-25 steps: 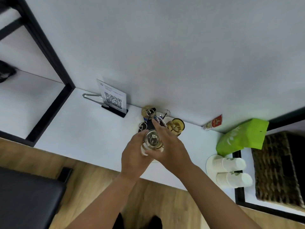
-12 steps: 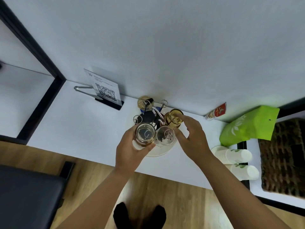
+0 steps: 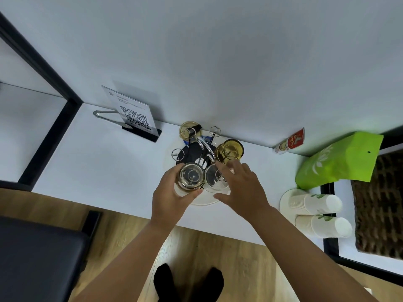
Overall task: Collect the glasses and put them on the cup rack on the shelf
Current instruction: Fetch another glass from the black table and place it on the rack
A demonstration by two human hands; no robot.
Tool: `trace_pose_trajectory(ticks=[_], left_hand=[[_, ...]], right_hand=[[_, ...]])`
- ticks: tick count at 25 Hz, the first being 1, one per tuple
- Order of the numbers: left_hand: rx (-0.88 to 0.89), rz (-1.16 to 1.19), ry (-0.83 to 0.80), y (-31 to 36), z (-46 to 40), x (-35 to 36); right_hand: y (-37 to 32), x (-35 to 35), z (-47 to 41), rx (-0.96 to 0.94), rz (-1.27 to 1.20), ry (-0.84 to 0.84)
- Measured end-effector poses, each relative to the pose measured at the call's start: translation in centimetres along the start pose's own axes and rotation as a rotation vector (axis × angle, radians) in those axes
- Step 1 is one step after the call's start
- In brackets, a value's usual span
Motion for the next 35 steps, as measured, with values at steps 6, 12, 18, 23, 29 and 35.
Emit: trace_pose_trajectory(ticks=[6, 12, 18, 23, 29, 35], left_hand=[[-0.003, -0.003, -0.025, -1.3, -0.4, 1.1], [-0.030, 0.001, -0.050, -2.5, -0.5, 2.0], [-0.046, 0.007, -0.055, -3.0, -0.7, 2.7], [-0.029, 0.016, -0.089, -3.1, -1.0, 2.5], [0.028, 0.031, -0.114, -3.5, -2.4, 1.1], [0.043, 0.041, -0.141, -3.9, -3.7, 0.3]], right_hand=[[0.3, 0.3, -1.1, -0.051, 0.073, 0.063], [0.9, 0.9, -1.0, -0.054, 0.042, 0.056], [1.2, 1.1, -0.4, -0.065, -0.035, 0.004], [3.9, -1.7, 0.4, 0.022, -0.326, 0.306], [3.1, -0.1, -2.0, -0.065, -0.176, 0.093], [0.6, 3.0, 0.6, -0.182, 0.006, 0.159]])
Point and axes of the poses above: each hand's wrist, its own z-axis away from the middle knuckle, its own x-axis out of the palm, y = z × x, the point moved 7 cm from there along -z, towards the middle knuckle, and after that the axes turned 1 degree about -y, right-handed, at the moved point
